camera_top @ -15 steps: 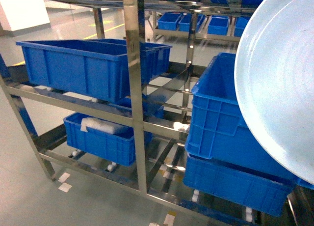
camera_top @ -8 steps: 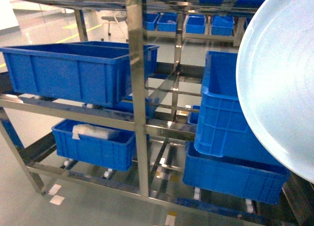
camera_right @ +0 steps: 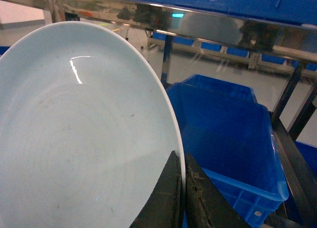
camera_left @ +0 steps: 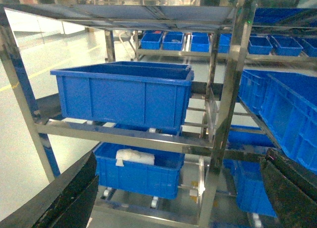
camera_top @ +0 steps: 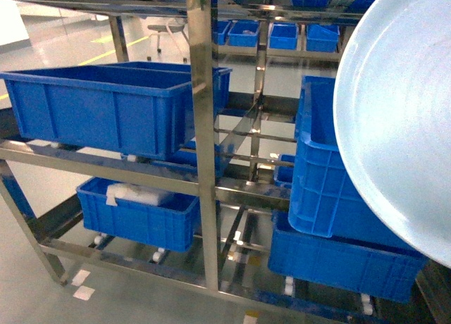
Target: Place blue tray on left shelf second layer neatly
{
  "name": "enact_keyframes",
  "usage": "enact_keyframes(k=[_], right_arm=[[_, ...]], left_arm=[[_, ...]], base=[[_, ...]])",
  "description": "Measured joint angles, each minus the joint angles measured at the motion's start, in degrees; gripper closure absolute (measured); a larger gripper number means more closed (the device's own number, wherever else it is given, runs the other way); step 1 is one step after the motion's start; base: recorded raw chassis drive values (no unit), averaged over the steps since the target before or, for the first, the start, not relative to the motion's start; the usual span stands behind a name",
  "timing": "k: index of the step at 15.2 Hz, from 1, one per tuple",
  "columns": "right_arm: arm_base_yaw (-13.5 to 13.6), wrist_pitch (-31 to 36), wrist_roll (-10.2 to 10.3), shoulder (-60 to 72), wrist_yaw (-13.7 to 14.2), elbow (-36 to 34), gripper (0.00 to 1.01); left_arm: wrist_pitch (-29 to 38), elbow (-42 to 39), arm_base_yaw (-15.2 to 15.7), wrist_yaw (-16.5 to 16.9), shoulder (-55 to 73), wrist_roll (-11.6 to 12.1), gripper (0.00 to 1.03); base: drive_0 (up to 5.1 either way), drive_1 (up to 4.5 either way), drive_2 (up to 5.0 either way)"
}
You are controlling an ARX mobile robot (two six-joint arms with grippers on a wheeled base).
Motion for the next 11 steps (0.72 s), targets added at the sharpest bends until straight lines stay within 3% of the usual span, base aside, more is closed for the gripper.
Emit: enact_keyframes(k=[9,11], right_arm=[[0.0,0.2,0.0,0.0,0.0,0.0,0.99],[0.0,0.4,0.0,0.3,0.0,0.0,0.99]], left_arm=[[0.1,0.0,0.0,0.2,0.0,0.0,0.05],[0.2,0.0,0.0,0.1,0.0,0.0,0.05]], base=[[0.1,4.33,-4.1],[0.0,0.0,0.0]])
